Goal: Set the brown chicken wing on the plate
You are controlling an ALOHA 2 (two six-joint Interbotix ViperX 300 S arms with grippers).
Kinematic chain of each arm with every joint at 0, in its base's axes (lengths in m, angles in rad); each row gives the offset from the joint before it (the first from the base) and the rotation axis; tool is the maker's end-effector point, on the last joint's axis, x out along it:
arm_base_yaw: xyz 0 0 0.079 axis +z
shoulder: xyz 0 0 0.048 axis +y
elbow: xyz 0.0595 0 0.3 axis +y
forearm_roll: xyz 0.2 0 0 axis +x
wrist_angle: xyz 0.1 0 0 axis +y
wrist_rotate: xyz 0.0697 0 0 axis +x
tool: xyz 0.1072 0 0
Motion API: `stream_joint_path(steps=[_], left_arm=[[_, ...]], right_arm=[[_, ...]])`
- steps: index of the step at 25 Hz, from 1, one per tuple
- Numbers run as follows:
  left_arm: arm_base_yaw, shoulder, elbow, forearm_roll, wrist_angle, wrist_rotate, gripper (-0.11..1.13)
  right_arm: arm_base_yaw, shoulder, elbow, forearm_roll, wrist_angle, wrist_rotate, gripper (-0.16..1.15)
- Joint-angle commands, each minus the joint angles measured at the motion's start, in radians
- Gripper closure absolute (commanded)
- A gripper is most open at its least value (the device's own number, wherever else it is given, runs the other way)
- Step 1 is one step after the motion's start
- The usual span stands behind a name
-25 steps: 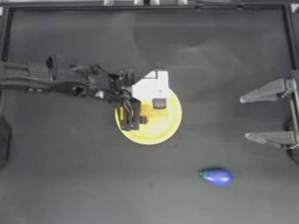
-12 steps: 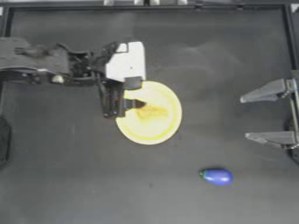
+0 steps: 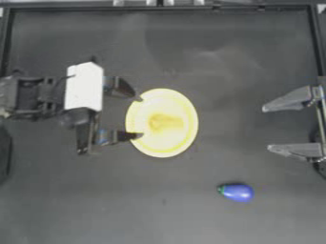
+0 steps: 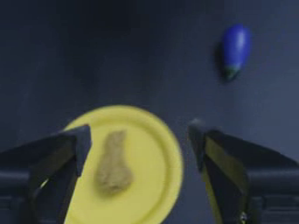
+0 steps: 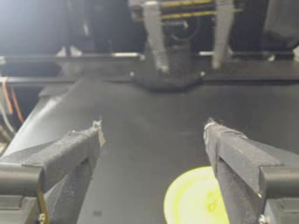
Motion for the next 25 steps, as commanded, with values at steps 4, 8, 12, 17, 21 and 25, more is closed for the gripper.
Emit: stream_joint_path(steps=[4, 8, 12, 17, 21, 25], left_arm=[[-0.043, -0.152, 0.103, -0.015, -0.115, -0.031, 0.04], [-0.075, -0.198, 0.156, -0.014, -0.161, -0.031, 0.04], [-0.097, -0.216, 0.196, -0.014, -0.187, -0.029, 0.04], [-0.121, -0.230, 0.238, -0.012, -0.210, -0.028, 0.04], [-0.135, -0.250, 0.278, -0.011, -0.256, -0.023, 0.04], [-0.140, -0.282, 0.318, -0.012, -0.281, -0.025, 0.04]], right_arm=[[0.000, 0.003, -0.014, 0.003, -0.005, 0.002, -0.01], [0.000, 0.003, -0.014, 0.003, -0.005, 0.002, -0.01], [0.000, 0.003, -0.012, 0.003, -0.005, 0.002, -0.01], [0.000, 0.003, -0.012, 0.003, -0.005, 0.002, -0.01], [0.000, 0.003, -0.014, 0.003, -0.005, 0.002, -0.01], [0.000, 0.003, -0.015, 0.003, -0.003, 0.002, -0.01]])
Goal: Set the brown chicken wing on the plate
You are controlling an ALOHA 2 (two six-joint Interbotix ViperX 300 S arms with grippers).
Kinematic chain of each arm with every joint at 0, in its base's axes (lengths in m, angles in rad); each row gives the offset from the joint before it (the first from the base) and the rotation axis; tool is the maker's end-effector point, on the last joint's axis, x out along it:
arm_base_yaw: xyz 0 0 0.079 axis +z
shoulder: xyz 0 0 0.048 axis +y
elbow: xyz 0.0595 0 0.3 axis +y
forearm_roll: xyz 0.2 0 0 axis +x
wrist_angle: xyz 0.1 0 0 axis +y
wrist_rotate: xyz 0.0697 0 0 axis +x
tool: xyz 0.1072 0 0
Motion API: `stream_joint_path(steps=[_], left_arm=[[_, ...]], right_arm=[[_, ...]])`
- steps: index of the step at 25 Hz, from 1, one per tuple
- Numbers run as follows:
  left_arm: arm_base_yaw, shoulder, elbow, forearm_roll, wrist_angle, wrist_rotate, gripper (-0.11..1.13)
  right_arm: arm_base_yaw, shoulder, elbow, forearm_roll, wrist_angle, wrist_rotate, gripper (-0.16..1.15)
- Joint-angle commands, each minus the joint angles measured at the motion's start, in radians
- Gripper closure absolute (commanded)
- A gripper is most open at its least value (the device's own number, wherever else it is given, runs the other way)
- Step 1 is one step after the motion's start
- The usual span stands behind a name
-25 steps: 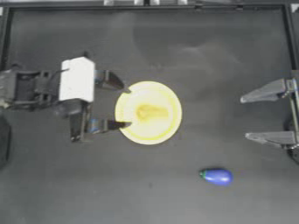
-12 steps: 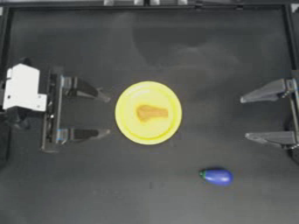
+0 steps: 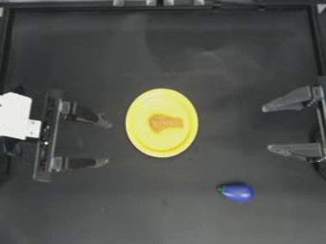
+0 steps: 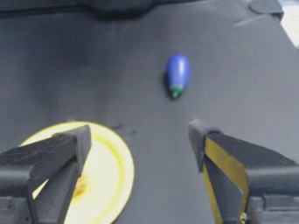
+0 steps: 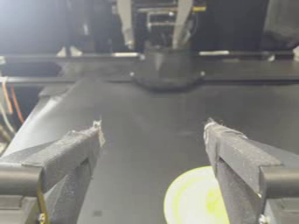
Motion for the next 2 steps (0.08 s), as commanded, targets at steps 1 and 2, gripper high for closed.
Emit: stream_joint_path(steps=[1, 2], left_arm=[[-0.003, -0.035, 0.017, 0.003, -0.026, 0.002, 0.04], [-0.002, -0.041, 0.025, 0.003, -0.032, 0.002, 0.04]], right_arm=[[-0.002, 0.003, -0.015, 0.003, -0.005, 0.002, -0.01], [-0.002, 0.003, -0.015, 0.003, -0.003, 0.002, -0.01]])
